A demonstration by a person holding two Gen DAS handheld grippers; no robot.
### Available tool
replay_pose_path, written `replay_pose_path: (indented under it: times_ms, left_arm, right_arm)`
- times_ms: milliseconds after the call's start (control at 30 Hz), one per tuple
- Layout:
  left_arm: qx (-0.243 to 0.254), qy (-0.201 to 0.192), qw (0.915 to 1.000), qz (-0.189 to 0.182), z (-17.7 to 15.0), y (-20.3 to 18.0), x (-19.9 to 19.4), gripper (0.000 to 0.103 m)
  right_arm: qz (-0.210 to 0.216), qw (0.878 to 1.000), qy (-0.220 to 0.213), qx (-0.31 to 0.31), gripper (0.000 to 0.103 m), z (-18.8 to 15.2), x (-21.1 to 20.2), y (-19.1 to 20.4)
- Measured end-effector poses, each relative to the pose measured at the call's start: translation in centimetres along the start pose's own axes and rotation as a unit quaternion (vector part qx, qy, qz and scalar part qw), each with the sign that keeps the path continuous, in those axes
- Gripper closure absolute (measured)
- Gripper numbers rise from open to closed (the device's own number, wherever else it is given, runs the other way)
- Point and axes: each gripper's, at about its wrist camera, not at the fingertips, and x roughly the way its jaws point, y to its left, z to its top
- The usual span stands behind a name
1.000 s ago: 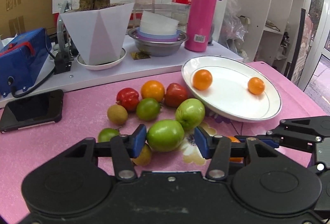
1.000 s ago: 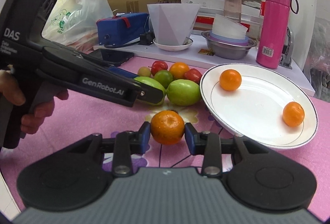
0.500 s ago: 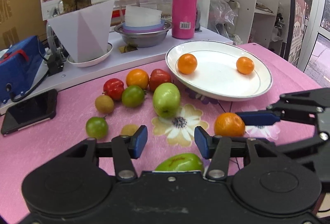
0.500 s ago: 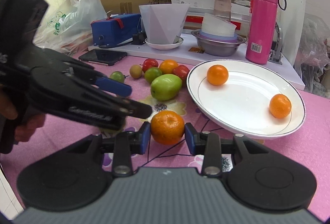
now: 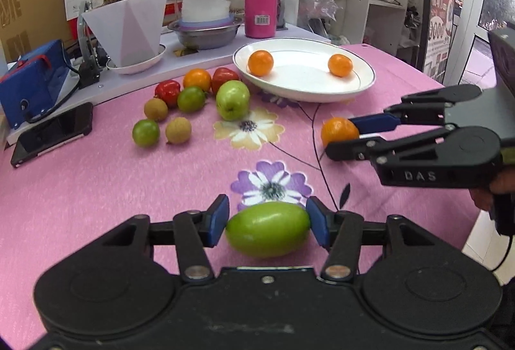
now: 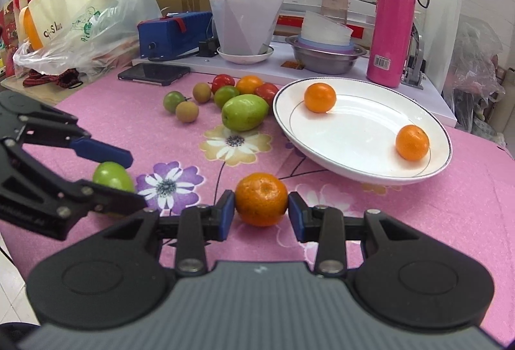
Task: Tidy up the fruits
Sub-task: 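Lift the green mango with the left tool while the right tool carries its orange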
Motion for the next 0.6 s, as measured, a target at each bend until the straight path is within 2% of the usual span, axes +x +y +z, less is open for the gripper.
replay_pose_path:
  times_ms: [167,267,433,600]
  left_arm:
    - [0.024,0.002,0.9997,0.002,-1.2,-0.7,-1.6,0.051]
    - [0.013,0.003,0.9999,-0.002,-1.7,-0.6,-2.4,0.050]
    - [0.004,0.030,0.9995,0.003,-2.8,-0.3,-2.3,0.049]
    - [-0.002,0.024,0.9997,0.009,-3.2,-0.1,-2.8,0.050]
  right_arm:
    - [0.000,1.000,0.000,0.001,0.067,-0.1,-0.1,0.1]
    - [0.001,1.000,0.000,0.001,0.067,-0.1,-0.1,0.1]
    - [0.004,1.000,-0.004,0.000,0.067,-0.1,-0.3,0.3]
    - [0.007,1.000,-0.004,-0.003,0.067,-0.2,-0.6,0.6]
